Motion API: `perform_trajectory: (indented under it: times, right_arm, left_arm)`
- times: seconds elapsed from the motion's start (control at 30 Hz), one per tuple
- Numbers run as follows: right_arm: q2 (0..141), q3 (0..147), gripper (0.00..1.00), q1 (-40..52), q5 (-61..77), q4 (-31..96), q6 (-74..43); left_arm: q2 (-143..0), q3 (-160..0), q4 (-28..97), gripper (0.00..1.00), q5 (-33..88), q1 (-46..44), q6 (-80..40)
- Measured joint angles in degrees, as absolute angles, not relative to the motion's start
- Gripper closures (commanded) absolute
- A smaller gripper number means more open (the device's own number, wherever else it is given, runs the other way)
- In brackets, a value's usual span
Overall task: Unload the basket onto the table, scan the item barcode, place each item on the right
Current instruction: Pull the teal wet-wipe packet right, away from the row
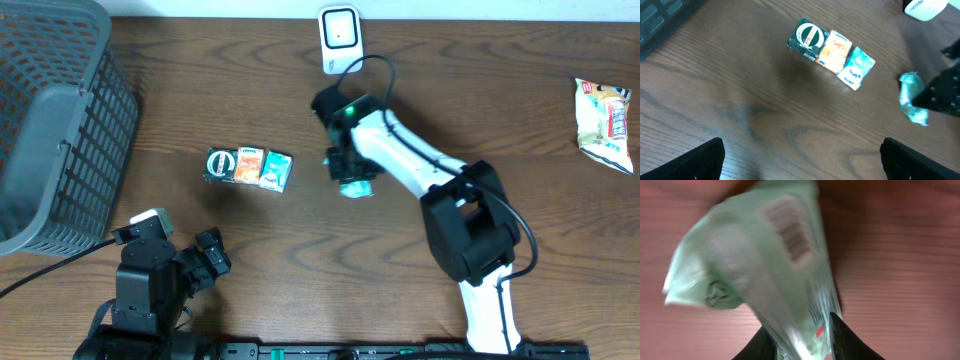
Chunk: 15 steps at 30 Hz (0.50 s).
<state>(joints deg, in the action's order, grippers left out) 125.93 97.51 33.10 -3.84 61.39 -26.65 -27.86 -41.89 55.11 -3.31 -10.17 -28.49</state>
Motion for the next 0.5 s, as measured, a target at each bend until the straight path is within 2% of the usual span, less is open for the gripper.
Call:
perform_trajectory:
  times: [0.17, 0.2, 0.23, 0.27, 0.3, 0.5]
  right_arm:
    - [123.98, 96.97, 0.65, 29.50, -6.81, 63.66, -25.65]
    - [123.20, 96.88, 0.55, 29.12, -6.70, 63.72, -25.47]
    - [122.13, 96.86, 0.40, 28.84, -6.22, 63.66, -24.99]
    - [121.05, 96.84, 0.29, 28.67, -5.63, 63.48, -24.36]
    - [119.77, 96.84, 0.24, 28.60, -4.78, 63.22, -23.83]
    - [114.37, 96.86, 0.19, 29.21, -1.61, 62.70, -20.67]
  left_arm:
    - [-27.86, -41.89, 55.11, 0.02, -3.31, -10.17, -28.49]
    - [-27.86, -41.89, 55.11, 0.02, -3.31, -10.17, -28.49]
    - [-27.86, -41.89, 55.11, 0.03, -3.31, -10.17, -28.49]
    - [-27.86, -41.89, 55.11, 0.03, -3.31, -10.17, -28.49]
    - [-27.86, -41.89, 55.11, 0.02, -3.31, -10.17, -28.49]
    - [-27.86, -41.89, 55.11, 0.02, -3.31, -10.17, -28.51]
